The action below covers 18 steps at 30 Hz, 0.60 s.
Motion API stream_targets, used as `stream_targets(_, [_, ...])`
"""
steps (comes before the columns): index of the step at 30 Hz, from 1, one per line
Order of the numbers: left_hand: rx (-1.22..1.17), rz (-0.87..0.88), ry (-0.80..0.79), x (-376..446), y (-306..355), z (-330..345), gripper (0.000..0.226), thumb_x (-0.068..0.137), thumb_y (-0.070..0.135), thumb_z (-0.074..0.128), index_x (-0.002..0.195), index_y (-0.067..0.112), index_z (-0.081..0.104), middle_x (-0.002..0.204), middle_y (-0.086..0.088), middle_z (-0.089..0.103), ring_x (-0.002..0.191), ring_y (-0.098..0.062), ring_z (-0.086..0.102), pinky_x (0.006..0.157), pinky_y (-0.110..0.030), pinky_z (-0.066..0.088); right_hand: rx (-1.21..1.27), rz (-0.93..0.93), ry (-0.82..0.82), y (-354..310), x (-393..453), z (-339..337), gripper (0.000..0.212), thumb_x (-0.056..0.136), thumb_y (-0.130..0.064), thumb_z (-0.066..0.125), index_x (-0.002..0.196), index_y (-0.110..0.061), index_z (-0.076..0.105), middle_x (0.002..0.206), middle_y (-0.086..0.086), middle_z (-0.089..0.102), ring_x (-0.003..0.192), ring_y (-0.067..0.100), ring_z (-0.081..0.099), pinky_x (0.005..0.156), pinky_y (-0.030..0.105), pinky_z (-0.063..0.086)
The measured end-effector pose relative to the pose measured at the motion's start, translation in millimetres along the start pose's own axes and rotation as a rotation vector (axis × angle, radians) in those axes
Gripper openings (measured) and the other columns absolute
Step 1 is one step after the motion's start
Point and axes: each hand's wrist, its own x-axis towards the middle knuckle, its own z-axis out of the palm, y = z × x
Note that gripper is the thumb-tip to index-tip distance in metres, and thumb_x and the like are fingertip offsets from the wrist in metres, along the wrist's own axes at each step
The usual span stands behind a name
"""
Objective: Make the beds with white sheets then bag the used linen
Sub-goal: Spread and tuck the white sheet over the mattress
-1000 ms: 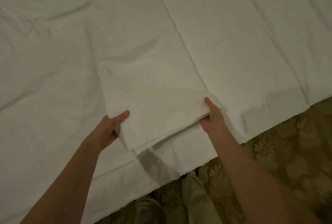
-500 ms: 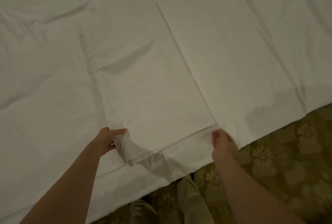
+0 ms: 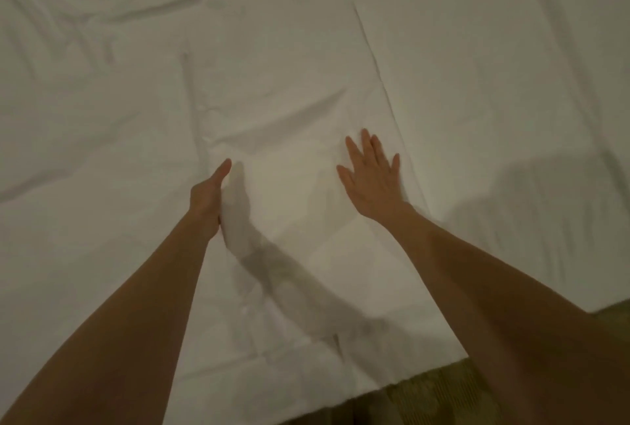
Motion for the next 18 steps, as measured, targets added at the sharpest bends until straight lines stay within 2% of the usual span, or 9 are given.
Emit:
stream_targets(3, [-0.051, -0.026, -0.039, 28, 30, -1, 0.08, 0.067, 0.057, 0.078, 0.124, 0.003, 0.059, 0.112, -0.012, 0.067, 0.102, -0.03, 0.065, 0.096, -0.045, 0.051, -0.048, -0.015, -0.055, -23, 39, -5, 0.062, 0.102, -0.049, 0.019, 0.155, -0.022, 0.003, 0.162, 0.005, -0.008, 0.149, 0.024, -0.004, 0.117, 0.057, 0.005])
stream_targets(6, [-0.049, 0.001, -0.014, 59, 67, 3, 0.064, 0.075, 0.05, 0.076, 0.113, 0.002, 0.062, 0.084, -0.005, 0.065, 0.083, -0.023, 0.063, 0.089, -0.038, 0.051, -0.049, 0.002, -0.037, -42, 85, -14, 0.063, 0.101, -0.052, 0.017, 0.154, -0.022, 0.001, 0.162, 0.005, -0.01, 0.149, 0.023, -0.006, 0.116, 0.057, 0.004])
stream_targets(7, [-0.04, 0.007, -0.004, 69, 78, 6, 0.062, 0.075, 0.049, 0.076, 0.111, 0.001, 0.064, 0.083, -0.005, 0.063, 0.082, -0.023, 0.062, 0.088, -0.039, 0.05, -0.047, 0.006, -0.02, -48, 101, -19, 0.064, 0.101, -0.052, 0.017, 0.155, -0.022, 0.001, 0.162, 0.005, -0.01, 0.149, 0.022, -0.007, 0.116, 0.057, 0.003])
stream_targets(9, [-0.027, 0.008, -0.015, 87, 100, 13, 0.062, 0.069, 0.051, 0.08, 0.106, 0.003, 0.066, 0.095, -0.009, 0.067, 0.088, -0.027, 0.063, 0.086, -0.039, 0.051, -0.055, 0.011, 0.009, -56, 134, -28, 0.064, 0.101, -0.052, 0.018, 0.155, -0.021, 0.003, 0.162, 0.005, -0.009, 0.149, 0.022, -0.006, 0.115, 0.059, 0.002])
stream_targets(11, [0.012, 0.033, -0.026, 104, 118, 21, 0.053, 0.067, 0.048, 0.082, 0.096, 0.007, 0.068, 0.093, -0.01, 0.068, 0.082, -0.026, 0.065, 0.075, -0.033, 0.053, -0.078, 0.001, 0.021, -62, 170, -36, 0.064, 0.101, -0.052, 0.019, 0.155, -0.02, 0.004, 0.162, 0.006, -0.007, 0.149, 0.023, -0.005, 0.114, 0.059, 0.001])
stream_targets(14, [0.022, 0.093, -0.071, 127, 142, 35, 0.031, 0.075, 0.033, 0.082, 0.087, 0.008, 0.067, 0.067, 0.0, 0.067, 0.055, -0.013, 0.061, 0.052, -0.022, 0.049, -0.137, -0.045, 0.042, -66, 224, -48, 0.064, 0.101, -0.052, 0.022, 0.155, -0.021, 0.007, 0.162, 0.004, -0.002, 0.149, 0.022, -0.003, 0.114, 0.059, 0.001])
stream_targets(15, [0.03, 0.121, -0.082, 131, 149, 40, 0.028, 0.077, 0.027, 0.081, 0.09, 0.006, 0.067, 0.065, 0.0, 0.066, 0.055, -0.012, 0.061, 0.051, -0.021, 0.05, -0.143, -0.059, 0.036, -66, 239, -54, 0.063, 0.101, -0.051, 0.024, 0.155, -0.022, 0.008, 0.163, 0.002, 0.0, 0.149, 0.021, -0.002, 0.114, 0.059, 0.001])
stream_targets(18, [0.083, 0.213, -0.059, 136, 163, 43, 0.032, 0.079, 0.022, 0.079, 0.102, 0.005, 0.066, 0.083, -0.001, 0.068, 0.071, -0.014, 0.066, 0.065, -0.027, 0.057, -0.149, -0.105, 0.013, -65, 271, -69, 0.063, 0.101, -0.051, 0.025, 0.154, -0.022, 0.01, 0.162, 0.001, 0.003, 0.149, 0.02, -0.001, 0.114, 0.059, -0.001])
